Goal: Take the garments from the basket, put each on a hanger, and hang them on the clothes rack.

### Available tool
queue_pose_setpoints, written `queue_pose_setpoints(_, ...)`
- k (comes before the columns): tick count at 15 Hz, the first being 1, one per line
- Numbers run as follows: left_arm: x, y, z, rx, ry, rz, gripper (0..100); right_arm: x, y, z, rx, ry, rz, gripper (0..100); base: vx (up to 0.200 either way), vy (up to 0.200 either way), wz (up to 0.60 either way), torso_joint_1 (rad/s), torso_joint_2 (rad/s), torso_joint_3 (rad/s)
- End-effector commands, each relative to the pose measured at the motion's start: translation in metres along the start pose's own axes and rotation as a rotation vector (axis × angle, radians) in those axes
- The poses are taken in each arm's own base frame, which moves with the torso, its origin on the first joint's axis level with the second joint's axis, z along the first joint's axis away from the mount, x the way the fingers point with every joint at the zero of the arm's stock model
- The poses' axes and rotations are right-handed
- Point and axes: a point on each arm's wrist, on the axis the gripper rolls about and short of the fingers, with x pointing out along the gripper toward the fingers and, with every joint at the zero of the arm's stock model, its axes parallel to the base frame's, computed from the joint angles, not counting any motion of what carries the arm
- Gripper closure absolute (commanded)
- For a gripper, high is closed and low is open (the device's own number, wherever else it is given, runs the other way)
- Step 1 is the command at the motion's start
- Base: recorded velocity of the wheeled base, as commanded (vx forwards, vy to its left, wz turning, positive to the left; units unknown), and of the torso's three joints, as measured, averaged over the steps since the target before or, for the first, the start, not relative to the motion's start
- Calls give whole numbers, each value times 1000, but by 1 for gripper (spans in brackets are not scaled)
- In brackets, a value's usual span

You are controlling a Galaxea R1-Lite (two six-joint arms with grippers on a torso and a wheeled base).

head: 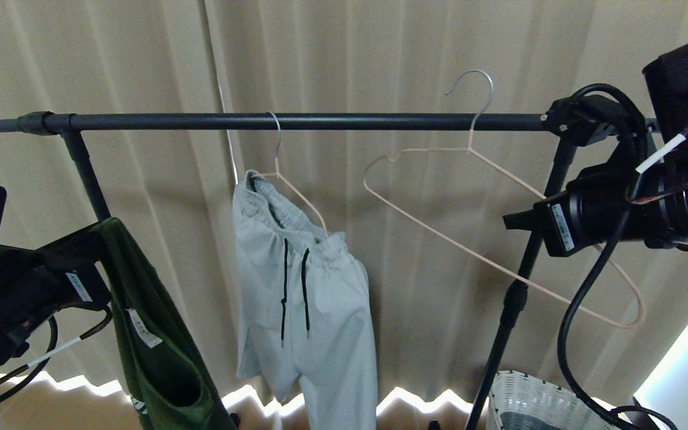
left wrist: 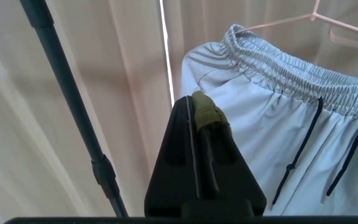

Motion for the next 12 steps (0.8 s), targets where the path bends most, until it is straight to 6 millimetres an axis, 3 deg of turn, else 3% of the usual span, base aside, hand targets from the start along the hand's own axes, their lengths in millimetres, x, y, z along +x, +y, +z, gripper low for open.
queue_pose_setpoints(1,1,0,-1,1,5,0,100,-14,-2,-12,1,-40,1,100,0,0,0,0,0,0)
queue_pose_setpoints(2,2,0,-2,3,10,1,100,-16,-3,-17,2,-50,-2,100,0,0,0,0,0,0)
queue_pose_setpoints(12,3,0,-4,25,19,1,100,-32,-6,-37,-1,-50,-2,100,-200,0,0,2,2,4)
